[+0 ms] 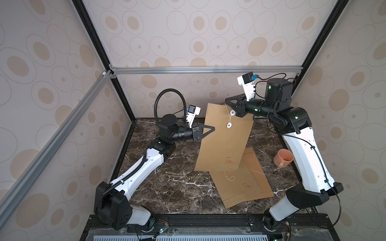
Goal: Close the mouth of the file bag
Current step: Close the file bag.
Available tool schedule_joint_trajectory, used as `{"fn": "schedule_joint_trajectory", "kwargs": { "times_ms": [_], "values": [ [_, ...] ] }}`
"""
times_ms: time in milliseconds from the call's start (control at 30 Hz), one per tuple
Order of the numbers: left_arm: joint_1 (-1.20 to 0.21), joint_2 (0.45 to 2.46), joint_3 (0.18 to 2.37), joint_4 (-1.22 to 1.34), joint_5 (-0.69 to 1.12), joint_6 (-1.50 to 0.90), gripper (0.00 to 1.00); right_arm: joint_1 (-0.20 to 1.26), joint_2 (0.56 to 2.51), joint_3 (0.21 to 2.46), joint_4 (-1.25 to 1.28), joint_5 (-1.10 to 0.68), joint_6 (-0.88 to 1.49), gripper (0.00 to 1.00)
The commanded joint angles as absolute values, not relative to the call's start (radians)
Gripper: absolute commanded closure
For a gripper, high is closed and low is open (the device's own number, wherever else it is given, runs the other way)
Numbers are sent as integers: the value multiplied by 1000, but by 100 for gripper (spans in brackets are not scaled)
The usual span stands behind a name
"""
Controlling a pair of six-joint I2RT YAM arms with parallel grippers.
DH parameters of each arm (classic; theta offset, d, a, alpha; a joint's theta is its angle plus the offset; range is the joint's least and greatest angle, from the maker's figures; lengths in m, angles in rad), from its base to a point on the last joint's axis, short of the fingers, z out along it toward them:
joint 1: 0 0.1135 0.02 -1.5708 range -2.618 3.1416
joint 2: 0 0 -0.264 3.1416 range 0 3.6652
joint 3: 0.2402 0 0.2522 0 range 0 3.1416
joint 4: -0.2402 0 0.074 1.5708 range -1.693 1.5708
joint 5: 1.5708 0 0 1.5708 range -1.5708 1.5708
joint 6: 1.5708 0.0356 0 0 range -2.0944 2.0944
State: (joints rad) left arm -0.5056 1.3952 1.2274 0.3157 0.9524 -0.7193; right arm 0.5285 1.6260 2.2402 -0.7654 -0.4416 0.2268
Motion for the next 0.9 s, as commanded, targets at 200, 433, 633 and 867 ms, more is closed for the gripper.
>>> {"fn": "schedule_joint_trajectory", "kwargs": {
  "times_ms": [200,433,633,867],
  "values": [
    [-512,1357,1273,324,951,-691,100,611,1687,2337,-865,-358,167,100],
    [-514,1359,1273,322,951,-690,100,664,1639,2247,-854,-331,150,100],
    [-513,1364,1274,322,953,-692,100,704,1614,2204,-848,-311,135,100],
    [-514,1368,1272,327,953,-698,100,758,1607,2183,-837,-317,134,100]
  ]
}}
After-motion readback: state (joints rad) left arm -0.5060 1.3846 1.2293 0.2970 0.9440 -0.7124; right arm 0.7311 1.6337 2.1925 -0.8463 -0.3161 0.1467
